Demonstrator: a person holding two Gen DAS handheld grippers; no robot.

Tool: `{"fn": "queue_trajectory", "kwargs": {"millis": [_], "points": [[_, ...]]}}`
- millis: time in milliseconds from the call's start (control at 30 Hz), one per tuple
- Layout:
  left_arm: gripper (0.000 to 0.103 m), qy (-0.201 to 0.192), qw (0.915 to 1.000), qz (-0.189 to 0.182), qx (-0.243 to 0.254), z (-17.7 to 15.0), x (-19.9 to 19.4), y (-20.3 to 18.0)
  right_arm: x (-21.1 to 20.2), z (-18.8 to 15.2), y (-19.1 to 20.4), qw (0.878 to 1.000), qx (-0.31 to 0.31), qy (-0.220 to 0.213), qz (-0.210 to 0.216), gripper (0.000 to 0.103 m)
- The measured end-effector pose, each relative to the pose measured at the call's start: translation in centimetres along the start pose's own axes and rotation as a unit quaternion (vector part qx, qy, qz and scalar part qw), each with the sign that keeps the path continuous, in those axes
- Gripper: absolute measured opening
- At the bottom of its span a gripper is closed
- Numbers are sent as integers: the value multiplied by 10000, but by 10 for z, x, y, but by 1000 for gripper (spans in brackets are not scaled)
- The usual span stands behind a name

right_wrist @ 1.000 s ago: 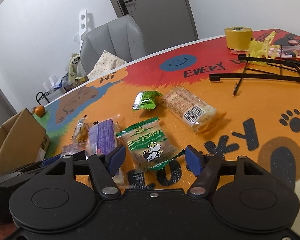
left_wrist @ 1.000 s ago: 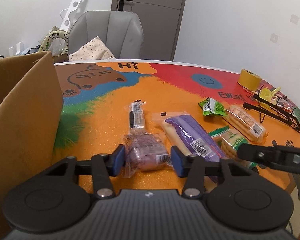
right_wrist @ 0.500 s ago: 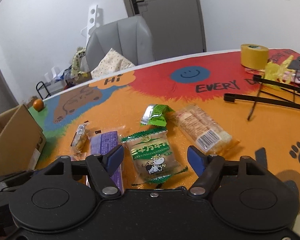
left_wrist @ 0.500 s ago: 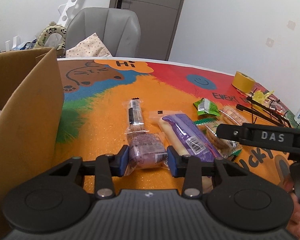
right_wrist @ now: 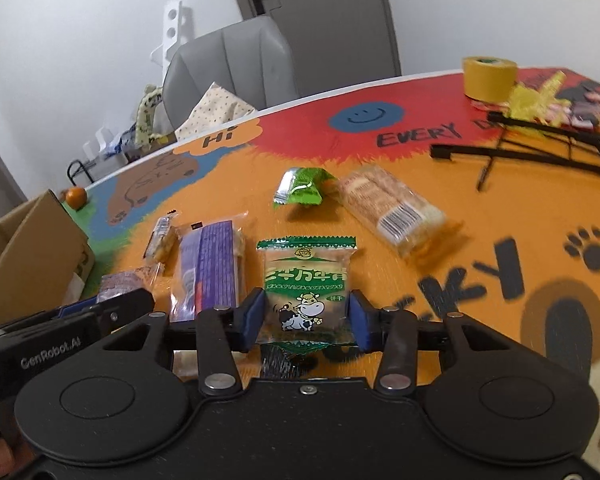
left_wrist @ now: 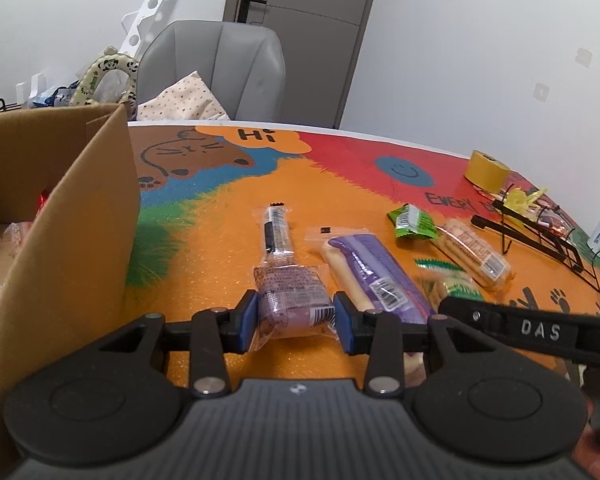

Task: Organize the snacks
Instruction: 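Grasp the purple-pink packet with the left gripper while the right grasps the green cow-print packet, then carry both packets over the cardboard box and open both grippers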

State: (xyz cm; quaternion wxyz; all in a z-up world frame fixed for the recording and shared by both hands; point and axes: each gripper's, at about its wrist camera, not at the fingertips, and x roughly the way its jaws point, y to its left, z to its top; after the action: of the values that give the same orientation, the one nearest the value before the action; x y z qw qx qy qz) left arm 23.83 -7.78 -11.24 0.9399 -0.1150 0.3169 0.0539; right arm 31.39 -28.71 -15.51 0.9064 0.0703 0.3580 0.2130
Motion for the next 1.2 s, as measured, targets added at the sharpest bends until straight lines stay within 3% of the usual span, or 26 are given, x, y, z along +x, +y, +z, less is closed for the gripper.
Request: {"fn": "queue_trajectory", "kwargs": {"millis": [700,1200], "points": [[39,-386,9984,-340,223,19,-69,2,-58,2,38,9975,111,-633,306,43],[39,-711,9973,-186,75,33,-109,36,-66,10,91,9939,-194,-743,793,43]]}}
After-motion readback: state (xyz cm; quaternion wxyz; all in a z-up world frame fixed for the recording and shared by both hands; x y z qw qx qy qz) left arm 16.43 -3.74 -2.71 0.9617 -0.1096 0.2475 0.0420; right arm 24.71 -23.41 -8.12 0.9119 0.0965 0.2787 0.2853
